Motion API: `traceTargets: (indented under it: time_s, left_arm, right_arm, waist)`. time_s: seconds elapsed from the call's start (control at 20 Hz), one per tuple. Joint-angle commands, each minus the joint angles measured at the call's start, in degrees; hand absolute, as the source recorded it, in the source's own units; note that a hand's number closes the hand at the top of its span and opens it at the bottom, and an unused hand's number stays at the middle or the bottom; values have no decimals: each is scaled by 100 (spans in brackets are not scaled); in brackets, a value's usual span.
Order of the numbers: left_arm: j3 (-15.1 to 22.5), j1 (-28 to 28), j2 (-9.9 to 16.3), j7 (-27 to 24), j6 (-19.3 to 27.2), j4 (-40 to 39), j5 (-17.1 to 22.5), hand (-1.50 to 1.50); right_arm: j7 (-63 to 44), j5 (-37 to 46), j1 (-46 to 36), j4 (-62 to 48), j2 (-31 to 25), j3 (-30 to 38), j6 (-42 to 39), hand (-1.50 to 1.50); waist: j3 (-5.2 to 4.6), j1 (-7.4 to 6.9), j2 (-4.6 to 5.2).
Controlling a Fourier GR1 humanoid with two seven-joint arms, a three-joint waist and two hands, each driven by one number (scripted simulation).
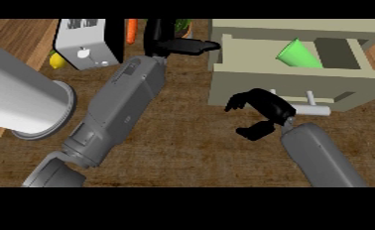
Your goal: Pick up the cup, place it into the drawer and close the drawer
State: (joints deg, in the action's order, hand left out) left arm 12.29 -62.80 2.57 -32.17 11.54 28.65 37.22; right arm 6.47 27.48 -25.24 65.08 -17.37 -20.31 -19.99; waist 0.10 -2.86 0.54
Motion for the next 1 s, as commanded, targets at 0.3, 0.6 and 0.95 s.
traceTargets:
  time_s: [0.3, 0.6, 0.95]
  left_arm:
    - [31, 830, 439, 266, -506, 790, 93, -150]
    - [80, 1231, 764, 354, -826, 1177, 113, -150]
    - [159, 1361, 851, 425, -1017, 1337, 87, -150]
  right_arm:
    - [1415, 29, -1728, -2814, -25, 986, 703, 150]
    - [1656, -267, -2462, -3559, -349, 1733, 1141, 150]
    - [1428, -483, -2831, -3740, -685, 2045, 1050, 150]
  waist:
    - [12, -381, 59]
    - [19, -623, 117]
    - [19, -787, 211]
